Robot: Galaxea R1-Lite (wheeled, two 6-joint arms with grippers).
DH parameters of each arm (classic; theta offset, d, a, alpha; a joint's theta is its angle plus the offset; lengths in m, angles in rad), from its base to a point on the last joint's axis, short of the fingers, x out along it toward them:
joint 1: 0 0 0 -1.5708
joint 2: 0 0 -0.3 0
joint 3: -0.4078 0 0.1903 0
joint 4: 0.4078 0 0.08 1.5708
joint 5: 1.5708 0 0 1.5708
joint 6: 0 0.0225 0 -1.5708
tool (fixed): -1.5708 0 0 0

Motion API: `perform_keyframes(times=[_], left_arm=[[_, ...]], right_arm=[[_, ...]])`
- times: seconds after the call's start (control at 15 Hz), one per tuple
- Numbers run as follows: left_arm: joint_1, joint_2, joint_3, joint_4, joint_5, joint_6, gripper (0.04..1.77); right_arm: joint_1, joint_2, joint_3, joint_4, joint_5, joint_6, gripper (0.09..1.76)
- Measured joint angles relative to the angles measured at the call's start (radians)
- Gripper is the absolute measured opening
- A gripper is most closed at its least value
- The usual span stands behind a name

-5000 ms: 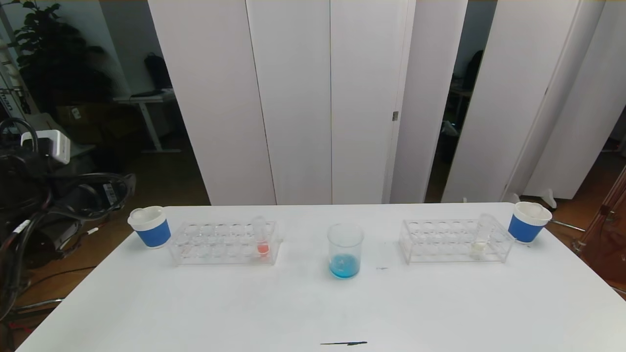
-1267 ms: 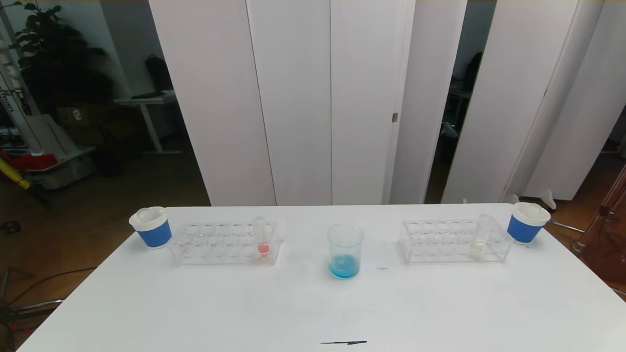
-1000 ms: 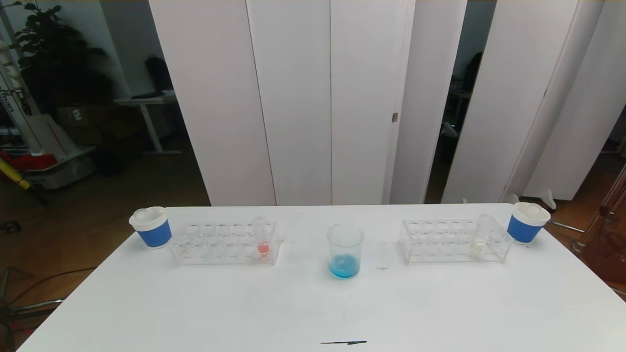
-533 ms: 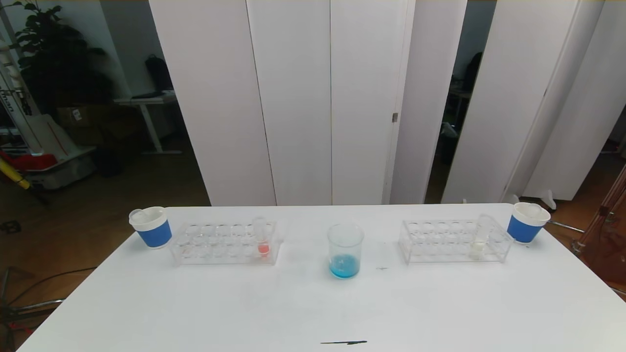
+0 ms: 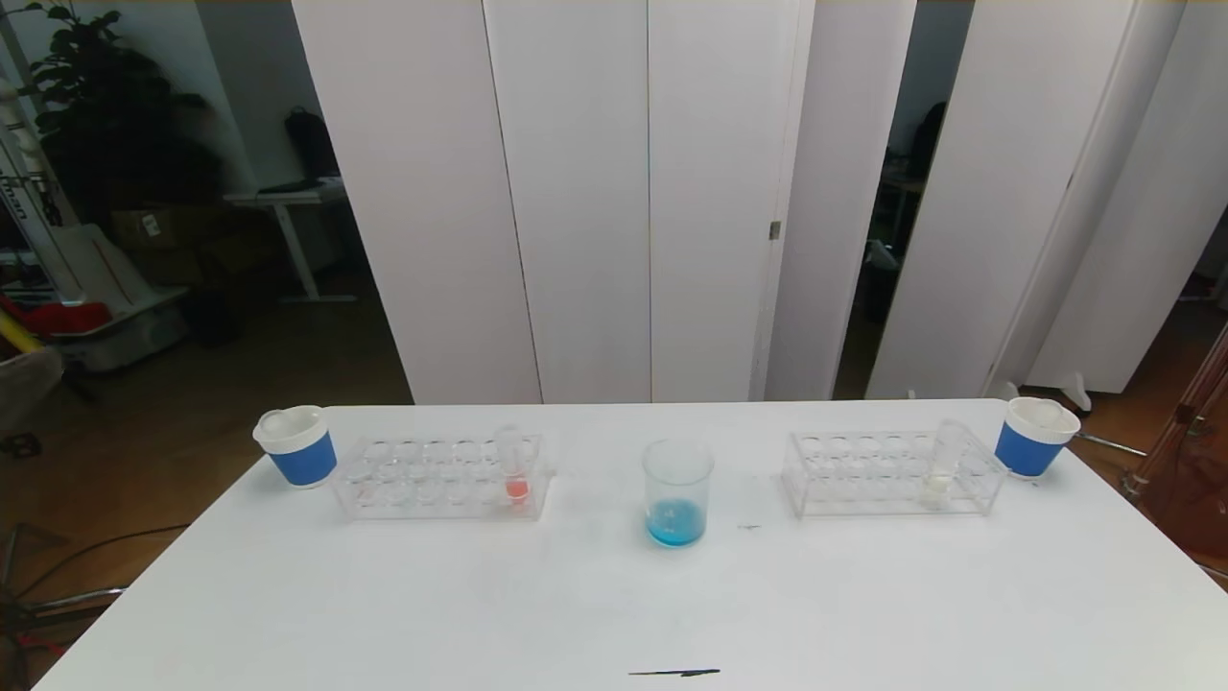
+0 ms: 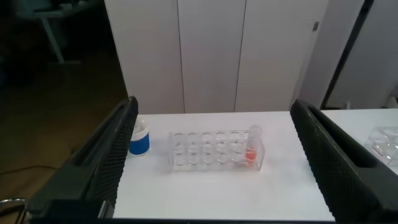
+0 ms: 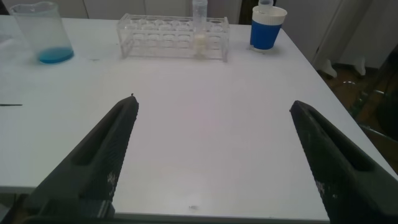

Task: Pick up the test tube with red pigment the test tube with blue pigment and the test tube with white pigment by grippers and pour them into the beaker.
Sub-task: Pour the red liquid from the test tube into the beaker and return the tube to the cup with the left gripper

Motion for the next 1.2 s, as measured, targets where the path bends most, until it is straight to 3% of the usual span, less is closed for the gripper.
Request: perform_keyframes(times=[0.47,0.87,1.2], left_arm=[[-0.170,0.359,0.143,-0.321,0.000,-0.016,1.75],[-0.260,0.584,0.278,-0.591,-0.003,-0.026,1.75],[-0.319,0.763,0.316,-0.739,0.026,-0.141,1.75]], right_arm=[[0.000,0.000,0.000,0.000,0.000,0.000,1.75],[0.000,0.000,0.000,0.000,0.000,0.000,1.75],[0.000,0.000,0.000,0.000,0.000,0.000,1.75]])
